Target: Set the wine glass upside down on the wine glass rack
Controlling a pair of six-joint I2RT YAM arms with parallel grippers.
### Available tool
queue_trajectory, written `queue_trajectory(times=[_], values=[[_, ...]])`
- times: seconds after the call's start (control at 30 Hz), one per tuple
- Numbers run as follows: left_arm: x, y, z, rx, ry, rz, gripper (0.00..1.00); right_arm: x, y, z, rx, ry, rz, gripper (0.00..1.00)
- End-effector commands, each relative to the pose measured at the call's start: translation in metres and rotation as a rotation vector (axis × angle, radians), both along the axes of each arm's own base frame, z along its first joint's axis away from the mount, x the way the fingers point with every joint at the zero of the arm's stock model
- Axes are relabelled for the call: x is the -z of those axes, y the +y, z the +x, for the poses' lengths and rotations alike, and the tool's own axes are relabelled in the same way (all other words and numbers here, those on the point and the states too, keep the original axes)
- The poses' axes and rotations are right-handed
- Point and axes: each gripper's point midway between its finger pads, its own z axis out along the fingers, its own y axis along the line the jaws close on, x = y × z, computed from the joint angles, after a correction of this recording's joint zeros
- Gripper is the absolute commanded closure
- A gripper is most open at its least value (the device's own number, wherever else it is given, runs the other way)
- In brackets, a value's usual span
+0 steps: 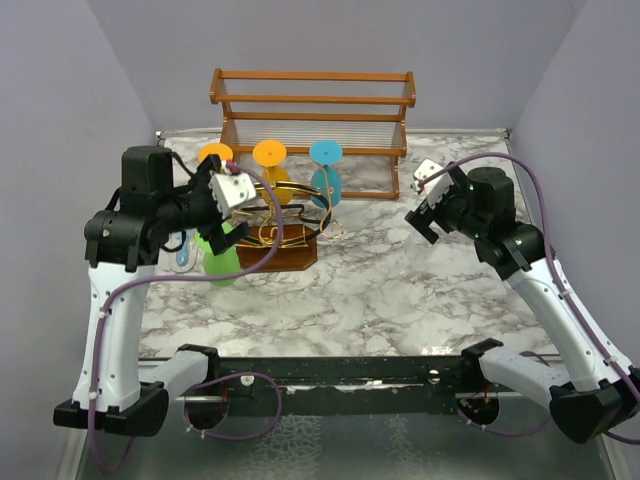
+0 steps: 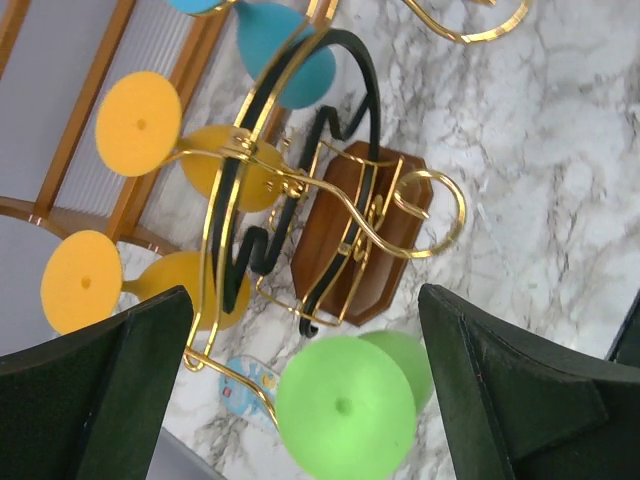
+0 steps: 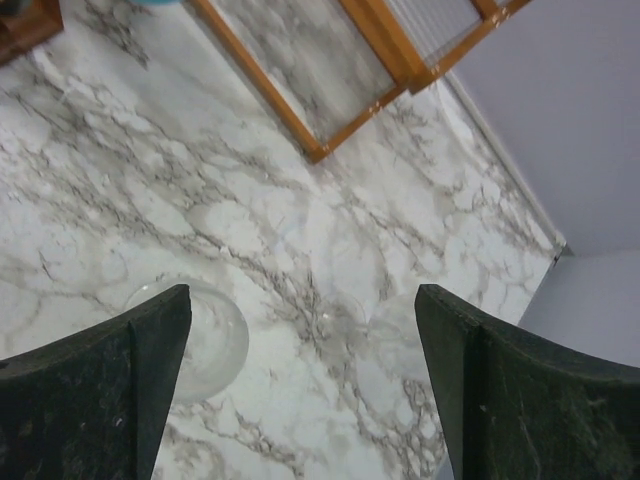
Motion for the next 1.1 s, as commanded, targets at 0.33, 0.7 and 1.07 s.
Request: queue_trajectory(times=[0.33, 0.7, 1.07], values=[[-0.029, 0.008, 0.086, -0.328, -0.038, -0.181, 0.01, 0.093, -0.027, -0.009, 0.103, 0.343, -0.158, 0.41], [-0.019, 0.007, 0.091, -0.327, -0.011, -0.169, 0.01, 0.110, -0.018, -0.005, 0.073, 0.446, -0.175, 0.68], [-0.016, 0.008, 0.097, -0.334, -0.007, -0.160, 0.01, 0.096, -0.016, -0.004, 0.062, 0.427, -0.162, 0.73]])
